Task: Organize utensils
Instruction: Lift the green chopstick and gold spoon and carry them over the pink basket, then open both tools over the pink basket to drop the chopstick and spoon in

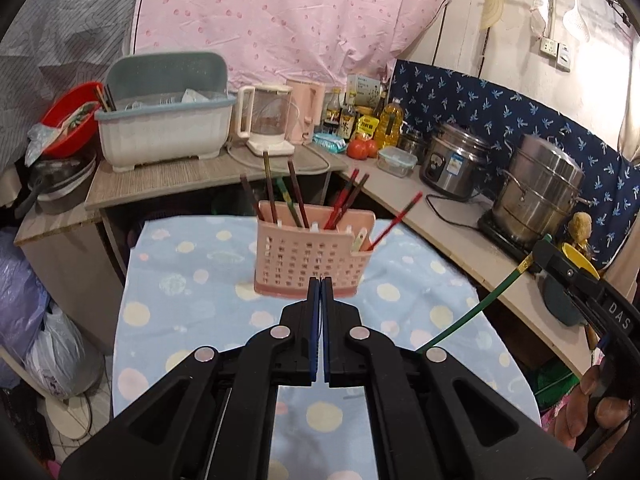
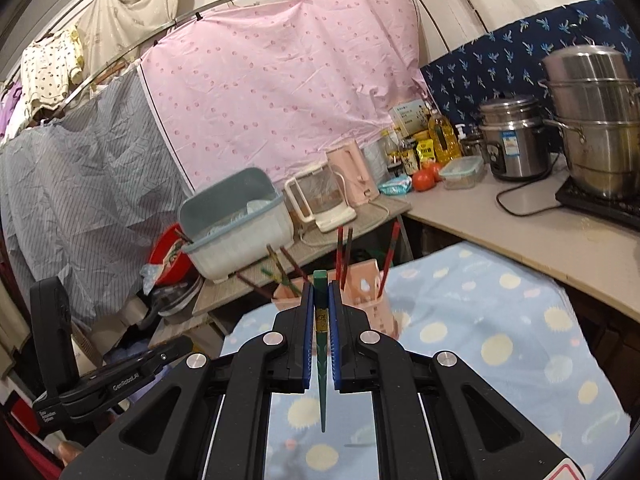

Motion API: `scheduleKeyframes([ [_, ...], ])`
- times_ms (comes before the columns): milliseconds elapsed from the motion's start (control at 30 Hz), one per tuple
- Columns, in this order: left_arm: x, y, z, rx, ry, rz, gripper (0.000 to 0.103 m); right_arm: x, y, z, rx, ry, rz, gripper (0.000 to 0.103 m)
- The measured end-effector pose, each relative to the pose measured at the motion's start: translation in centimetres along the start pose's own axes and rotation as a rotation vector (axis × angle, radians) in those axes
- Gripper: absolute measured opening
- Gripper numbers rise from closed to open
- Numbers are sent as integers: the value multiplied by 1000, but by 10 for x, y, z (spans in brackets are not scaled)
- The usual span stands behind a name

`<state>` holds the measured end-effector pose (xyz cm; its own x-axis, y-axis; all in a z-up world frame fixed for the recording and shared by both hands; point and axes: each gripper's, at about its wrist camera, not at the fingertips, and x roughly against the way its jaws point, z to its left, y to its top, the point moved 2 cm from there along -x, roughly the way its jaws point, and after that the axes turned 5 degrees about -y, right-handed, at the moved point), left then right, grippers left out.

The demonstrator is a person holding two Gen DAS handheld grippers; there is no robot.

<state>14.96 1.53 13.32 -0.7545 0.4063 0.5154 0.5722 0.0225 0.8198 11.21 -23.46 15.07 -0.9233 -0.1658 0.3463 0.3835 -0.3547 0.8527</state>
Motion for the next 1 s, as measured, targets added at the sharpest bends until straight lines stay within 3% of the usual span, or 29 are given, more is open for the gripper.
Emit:
scheduleKeyframes([
  [267,-9,73,0,-25,1,-95,1,-40,66,12,-4,5,-84,7],
  [500,-30,126,3,-34,-9,-163,1,-80,102,18,-23,-3,-128,7],
  [700,-66,142,12,-26,2,-136,1,-117,109,18,-18,-26,-122,7],
  [1000,-112,140,30,25,-12,-86,1,-159,94,17,4,-52,-73,7],
])
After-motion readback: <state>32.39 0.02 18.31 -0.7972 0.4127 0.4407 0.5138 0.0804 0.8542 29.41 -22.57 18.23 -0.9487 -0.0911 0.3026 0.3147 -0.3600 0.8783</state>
